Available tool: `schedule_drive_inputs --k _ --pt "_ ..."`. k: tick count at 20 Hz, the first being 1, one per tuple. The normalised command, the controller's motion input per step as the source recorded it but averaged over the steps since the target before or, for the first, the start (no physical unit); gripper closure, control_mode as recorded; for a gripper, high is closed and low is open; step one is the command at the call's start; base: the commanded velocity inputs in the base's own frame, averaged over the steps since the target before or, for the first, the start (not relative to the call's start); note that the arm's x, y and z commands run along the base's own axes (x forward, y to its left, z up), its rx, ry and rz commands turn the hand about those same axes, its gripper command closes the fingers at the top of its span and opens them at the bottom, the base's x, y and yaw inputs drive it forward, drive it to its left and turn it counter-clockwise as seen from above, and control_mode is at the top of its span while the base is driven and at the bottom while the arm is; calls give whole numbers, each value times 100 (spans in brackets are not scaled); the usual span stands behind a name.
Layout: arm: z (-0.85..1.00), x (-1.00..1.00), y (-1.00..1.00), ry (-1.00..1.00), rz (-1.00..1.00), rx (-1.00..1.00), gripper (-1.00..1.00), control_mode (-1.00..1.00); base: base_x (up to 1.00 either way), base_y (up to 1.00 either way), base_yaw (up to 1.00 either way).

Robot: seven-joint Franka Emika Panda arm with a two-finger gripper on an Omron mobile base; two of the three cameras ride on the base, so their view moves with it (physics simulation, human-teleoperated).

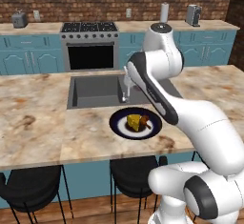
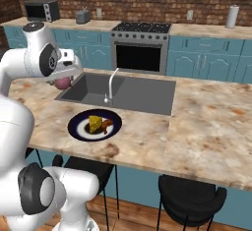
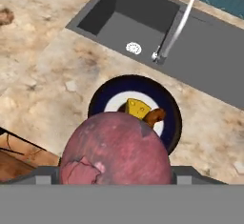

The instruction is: Take the cheese, chicken drumstick, and onion from the fridge and place them on the plate on the dining counter to create an appetizer plate.

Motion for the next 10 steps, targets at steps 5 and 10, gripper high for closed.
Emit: schedule_drive_inputs --k 5,10 --pt "-48 0 0 0 33 -25 100 -100 0 0 0" --pt "-34 8 0 3 34 -22 100 -100 0 0 0"
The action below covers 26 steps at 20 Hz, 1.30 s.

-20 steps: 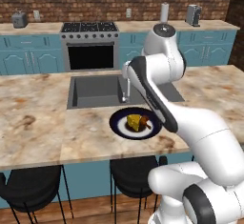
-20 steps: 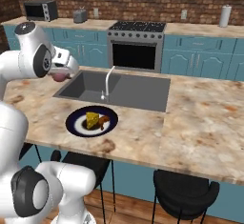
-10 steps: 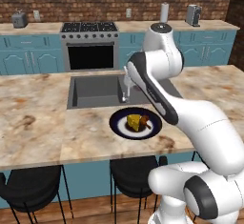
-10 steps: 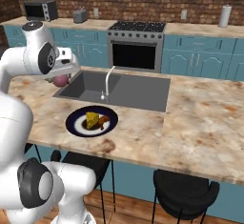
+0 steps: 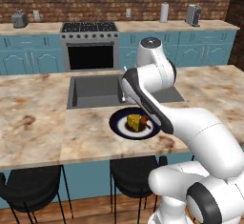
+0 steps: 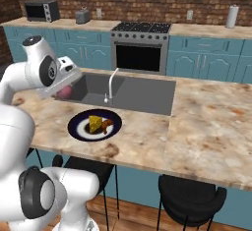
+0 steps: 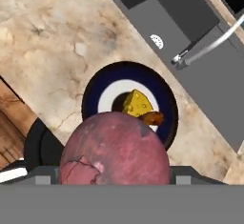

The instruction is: Take the cheese, chicken drumstick, and onion from the fridge and place them on the plate on the dining counter to create an appetizer plate.

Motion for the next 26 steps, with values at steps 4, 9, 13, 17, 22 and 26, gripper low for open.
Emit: schedule_drive_inputs --k 4,9,13,17,22,26 --pt "-20 10 0 8 34 -22 100 -100 0 0 0" --pt "-20 7 0 10 36 -21 100 -100 0 0 0" --pt "-23 8 2 13 37 -21 100 -100 0 0 0" --pt "-28 12 6 13 38 -20 100 -100 0 0 0" --pt "-20 10 21 14 36 -15 100 -100 0 0 0" --pt "-22 5 34 4 17 -3 100 -100 0 0 0"
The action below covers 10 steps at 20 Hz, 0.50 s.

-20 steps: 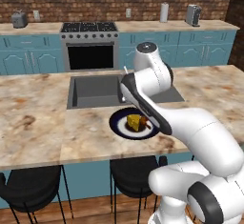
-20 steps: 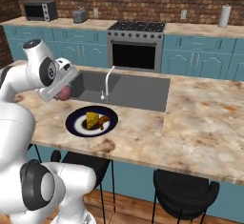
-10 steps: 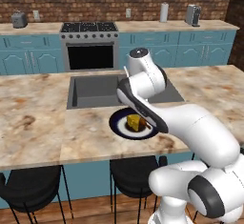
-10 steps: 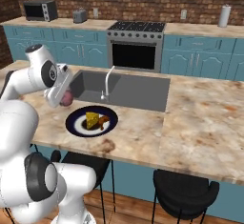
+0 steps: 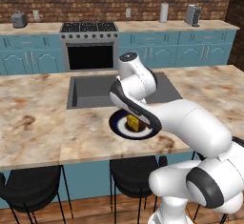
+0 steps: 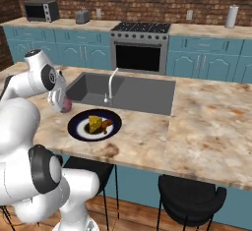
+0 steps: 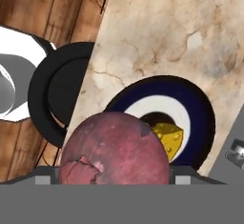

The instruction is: Take the cheese, chicken drumstick, and onion from the fridge and place them on the plate on the dining counter to create an appetizer plate.

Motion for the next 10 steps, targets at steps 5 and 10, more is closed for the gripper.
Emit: schedule_drive_inputs --k 5,10 --pt "-53 19 21 0 3 -1 100 -100 0 0 0" --pt "-57 17 1 -4 0 -4 100 -100 0 0 0"
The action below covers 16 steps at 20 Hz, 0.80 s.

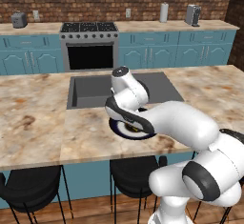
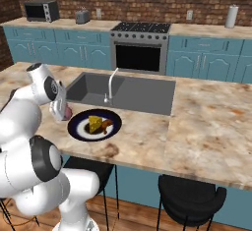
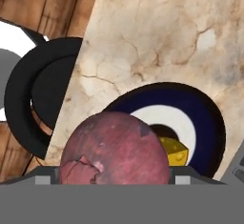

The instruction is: Take the cheese, chicken drumstick, and onion from the fridge and place them on the plate on the dining counter to create an appetizer plate.

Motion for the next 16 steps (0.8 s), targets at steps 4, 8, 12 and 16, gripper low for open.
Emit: schedule_drive_inputs --k 4,8,12,16 --pt "-31 28 0 0 0 0 100 -100 0 0 0" --pt "-10 35 0 1 0 0 100 -100 0 0 0" --pt "-17 37 0 1 2 0 100 -100 0 0 0" --pt "-28 29 1 0 3 0 100 -100 0 0 0"
